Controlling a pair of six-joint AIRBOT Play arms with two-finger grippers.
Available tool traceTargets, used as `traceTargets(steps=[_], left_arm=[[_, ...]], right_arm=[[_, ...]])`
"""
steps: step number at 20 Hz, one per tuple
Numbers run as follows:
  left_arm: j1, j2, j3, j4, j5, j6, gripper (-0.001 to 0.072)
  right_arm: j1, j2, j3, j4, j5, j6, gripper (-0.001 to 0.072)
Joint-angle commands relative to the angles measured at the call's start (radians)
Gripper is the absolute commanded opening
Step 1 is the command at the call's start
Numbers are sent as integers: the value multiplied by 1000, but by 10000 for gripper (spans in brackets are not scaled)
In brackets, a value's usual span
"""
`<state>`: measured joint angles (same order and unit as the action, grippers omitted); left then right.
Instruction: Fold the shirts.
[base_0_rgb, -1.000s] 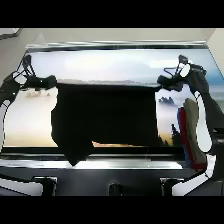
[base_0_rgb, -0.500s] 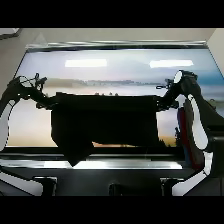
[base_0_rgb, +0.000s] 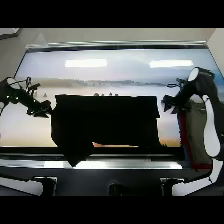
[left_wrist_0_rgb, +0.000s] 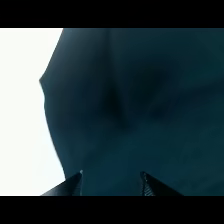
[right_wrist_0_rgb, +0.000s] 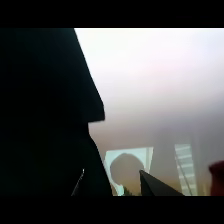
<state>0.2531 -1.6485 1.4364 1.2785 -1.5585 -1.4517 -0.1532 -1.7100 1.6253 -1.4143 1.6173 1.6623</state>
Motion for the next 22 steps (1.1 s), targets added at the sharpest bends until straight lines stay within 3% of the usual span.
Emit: traceTargets(steps=[1,5,11,13,16,17,22], left_arm=[[61,187,-348,-50,61,51,451],[131,428,-830,-153,235,150,452],[119,472,-944,-301,406,184,440],[119,472,-945,-304,451,167,363],[119,472,-944,-304,475,163,76],[119,472,-944,-304,476,167,38],[119,473,-944,-303,473,173,31]], right_arm=[[-50,106,-125,14,31,-26,439],[-50,208,-339,15,-57,-37,468],[-49,218,-365,45,-42,-59,505],[-49,240,-413,45,-54,-69,509],[-49,305,-581,54,-119,-72,511],[-49,322,-636,69,-143,-85,513],[-49,330,-782,211,-304,-104,537]])
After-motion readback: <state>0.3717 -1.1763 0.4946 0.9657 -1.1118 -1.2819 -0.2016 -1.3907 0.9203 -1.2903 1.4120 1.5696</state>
